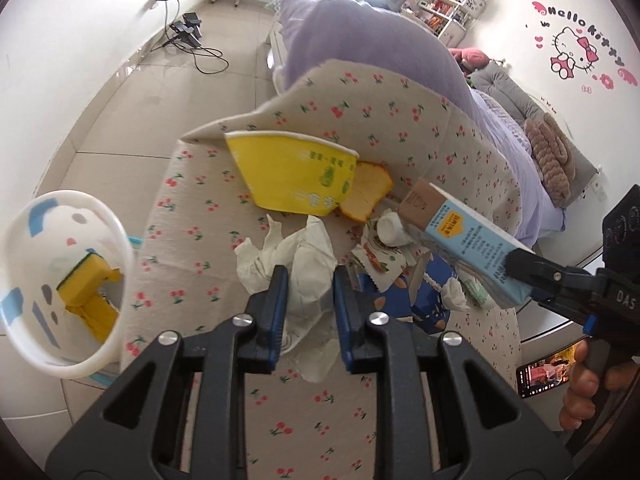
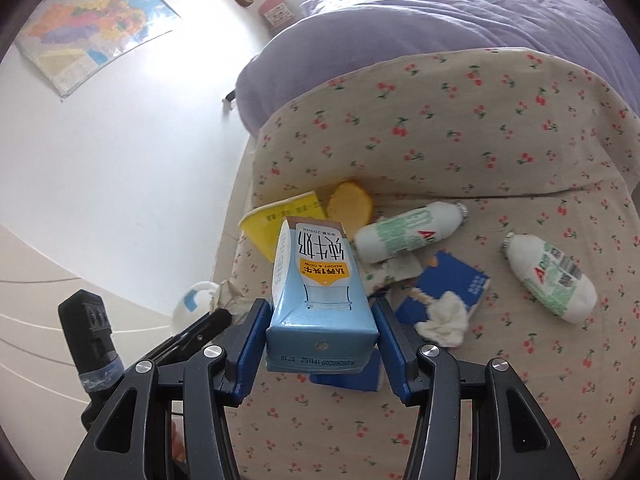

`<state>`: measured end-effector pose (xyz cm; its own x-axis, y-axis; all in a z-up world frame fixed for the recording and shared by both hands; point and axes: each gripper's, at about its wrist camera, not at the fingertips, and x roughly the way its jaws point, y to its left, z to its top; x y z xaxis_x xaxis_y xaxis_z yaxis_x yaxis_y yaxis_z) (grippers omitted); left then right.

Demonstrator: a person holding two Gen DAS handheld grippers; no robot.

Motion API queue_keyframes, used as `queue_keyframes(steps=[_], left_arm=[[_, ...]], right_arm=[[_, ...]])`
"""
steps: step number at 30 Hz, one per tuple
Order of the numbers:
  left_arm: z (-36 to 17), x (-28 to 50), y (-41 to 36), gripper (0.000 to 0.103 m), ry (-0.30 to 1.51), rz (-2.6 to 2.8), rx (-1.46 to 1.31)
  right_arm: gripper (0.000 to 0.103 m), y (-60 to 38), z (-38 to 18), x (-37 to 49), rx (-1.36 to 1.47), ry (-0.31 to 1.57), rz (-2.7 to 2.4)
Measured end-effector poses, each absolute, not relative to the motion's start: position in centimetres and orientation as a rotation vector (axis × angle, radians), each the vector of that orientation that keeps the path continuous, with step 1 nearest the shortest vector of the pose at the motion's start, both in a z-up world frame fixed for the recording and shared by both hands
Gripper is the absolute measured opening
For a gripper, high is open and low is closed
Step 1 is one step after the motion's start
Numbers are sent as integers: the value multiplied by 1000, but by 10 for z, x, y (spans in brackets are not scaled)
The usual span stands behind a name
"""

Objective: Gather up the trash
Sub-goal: 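Grasp the crumpled tissue with the left gripper while the right gripper holds the carton, then move the tissue over the wastebasket and open the left gripper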

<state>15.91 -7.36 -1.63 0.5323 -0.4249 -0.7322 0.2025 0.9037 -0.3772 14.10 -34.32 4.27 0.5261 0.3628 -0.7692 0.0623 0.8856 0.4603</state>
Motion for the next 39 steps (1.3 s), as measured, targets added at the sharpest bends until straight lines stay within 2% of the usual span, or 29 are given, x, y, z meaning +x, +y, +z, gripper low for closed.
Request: queue_keyframes(steps=[35,37,39], left_arm=[[-28,148,101,25,921,-74,-369],[-30,150,109,33,919,-48,-366],[-32,150,116,69,933,-7,-368]], right_arm=[[53,-155,-4,190,340,1151,383],[53,-145,-9,193,332,1161,390],[53,-141,-12,194,323,1172,395]])
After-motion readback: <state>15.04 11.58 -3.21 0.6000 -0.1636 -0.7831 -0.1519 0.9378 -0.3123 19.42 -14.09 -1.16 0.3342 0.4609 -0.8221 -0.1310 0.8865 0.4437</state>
